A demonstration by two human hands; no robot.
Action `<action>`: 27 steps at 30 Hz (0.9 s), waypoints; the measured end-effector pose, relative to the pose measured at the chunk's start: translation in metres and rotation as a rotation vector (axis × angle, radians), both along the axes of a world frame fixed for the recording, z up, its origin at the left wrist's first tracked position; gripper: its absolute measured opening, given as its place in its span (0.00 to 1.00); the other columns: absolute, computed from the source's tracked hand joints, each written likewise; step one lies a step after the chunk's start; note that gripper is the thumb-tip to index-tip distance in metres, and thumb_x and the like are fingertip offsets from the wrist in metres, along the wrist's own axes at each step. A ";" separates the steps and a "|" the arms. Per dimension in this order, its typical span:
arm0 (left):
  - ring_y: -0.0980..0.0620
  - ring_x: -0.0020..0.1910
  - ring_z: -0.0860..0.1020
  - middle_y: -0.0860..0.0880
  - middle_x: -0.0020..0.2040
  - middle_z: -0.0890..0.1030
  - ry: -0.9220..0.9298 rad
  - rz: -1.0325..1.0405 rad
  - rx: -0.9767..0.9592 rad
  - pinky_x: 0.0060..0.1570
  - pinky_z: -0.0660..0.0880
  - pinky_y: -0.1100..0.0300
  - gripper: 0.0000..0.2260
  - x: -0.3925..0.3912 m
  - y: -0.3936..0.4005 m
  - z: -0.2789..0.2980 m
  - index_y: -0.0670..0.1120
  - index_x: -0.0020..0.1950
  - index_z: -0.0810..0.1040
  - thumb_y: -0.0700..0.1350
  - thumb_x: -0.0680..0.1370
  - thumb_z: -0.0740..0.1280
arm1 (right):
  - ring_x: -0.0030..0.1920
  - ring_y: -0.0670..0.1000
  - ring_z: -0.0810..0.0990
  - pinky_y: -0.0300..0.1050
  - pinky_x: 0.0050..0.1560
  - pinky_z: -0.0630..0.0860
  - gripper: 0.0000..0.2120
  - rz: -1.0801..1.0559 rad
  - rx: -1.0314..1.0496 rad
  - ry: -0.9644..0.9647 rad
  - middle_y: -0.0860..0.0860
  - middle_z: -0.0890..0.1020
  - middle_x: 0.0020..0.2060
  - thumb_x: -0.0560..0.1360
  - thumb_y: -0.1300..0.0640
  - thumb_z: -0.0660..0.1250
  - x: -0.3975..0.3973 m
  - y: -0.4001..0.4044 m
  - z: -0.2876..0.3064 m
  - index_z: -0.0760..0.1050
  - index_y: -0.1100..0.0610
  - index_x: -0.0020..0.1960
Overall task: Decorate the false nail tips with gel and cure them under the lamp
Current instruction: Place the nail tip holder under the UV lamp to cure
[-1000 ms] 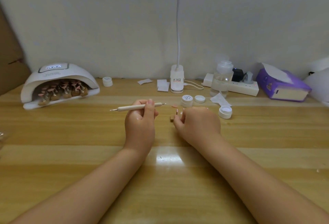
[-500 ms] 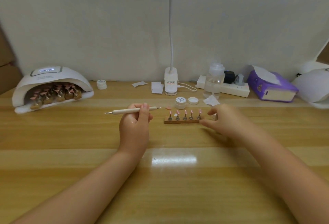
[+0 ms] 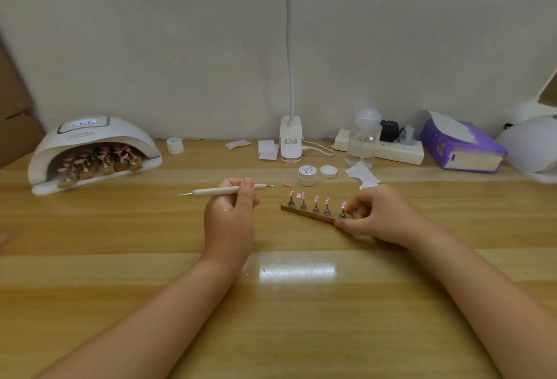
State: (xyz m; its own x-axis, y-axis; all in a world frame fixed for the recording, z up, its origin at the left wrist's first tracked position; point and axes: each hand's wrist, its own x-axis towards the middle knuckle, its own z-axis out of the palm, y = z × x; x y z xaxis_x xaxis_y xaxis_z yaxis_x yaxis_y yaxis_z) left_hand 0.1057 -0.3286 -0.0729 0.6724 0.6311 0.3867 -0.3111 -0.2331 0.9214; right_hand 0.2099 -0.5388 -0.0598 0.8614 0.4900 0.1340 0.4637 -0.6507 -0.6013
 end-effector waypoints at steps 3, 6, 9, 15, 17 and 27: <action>0.59 0.30 0.71 0.58 0.29 0.77 -0.008 -0.004 0.014 0.29 0.69 0.72 0.11 -0.002 0.001 0.000 0.51 0.39 0.75 0.47 0.81 0.61 | 0.24 0.38 0.71 0.31 0.27 0.68 0.10 -0.045 0.165 0.059 0.45 0.78 0.24 0.62 0.52 0.79 -0.002 -0.003 0.005 0.80 0.54 0.37; 0.59 0.31 0.72 0.57 0.29 0.77 -0.013 -0.005 0.016 0.30 0.69 0.71 0.11 -0.003 -0.001 0.002 0.51 0.38 0.75 0.46 0.81 0.61 | 0.24 0.39 0.71 0.30 0.25 0.68 0.11 -0.096 0.302 0.069 0.46 0.77 0.24 0.62 0.54 0.80 -0.003 -0.008 0.014 0.80 0.57 0.36; 0.61 0.32 0.74 0.54 0.31 0.77 -0.014 -0.029 0.022 0.33 0.70 0.71 0.12 -0.002 -0.005 0.006 0.52 0.38 0.76 0.46 0.81 0.62 | 0.24 0.41 0.72 0.31 0.25 0.69 0.11 -0.142 0.326 0.045 0.50 0.78 0.26 0.63 0.53 0.79 -0.003 -0.021 0.022 0.80 0.58 0.37; 0.60 0.31 0.75 0.56 0.28 0.77 0.043 -0.166 -0.089 0.42 0.75 0.59 0.12 0.006 -0.009 0.031 0.47 0.39 0.78 0.46 0.81 0.61 | 0.25 0.40 0.73 0.37 0.29 0.70 0.10 -0.343 0.330 -0.061 0.48 0.79 0.27 0.62 0.51 0.79 0.002 -0.089 0.026 0.80 0.54 0.35; 0.60 0.30 0.75 0.56 0.28 0.77 0.056 -0.222 -0.140 0.42 0.74 0.55 0.12 0.011 -0.017 0.034 0.45 0.40 0.78 0.45 0.81 0.61 | 0.27 0.43 0.73 0.36 0.31 0.71 0.10 -0.440 0.349 -0.108 0.48 0.79 0.27 0.62 0.51 0.79 0.001 -0.117 0.023 0.79 0.54 0.36; 0.55 0.28 0.74 0.51 0.27 0.76 0.208 -0.660 -0.728 0.34 0.73 0.60 0.09 0.068 -0.155 0.028 0.42 0.42 0.77 0.44 0.80 0.62 | 0.32 0.44 0.74 0.38 0.33 0.66 0.10 -0.843 0.226 -0.276 0.48 0.79 0.29 0.67 0.53 0.76 0.001 -0.237 0.020 0.76 0.53 0.35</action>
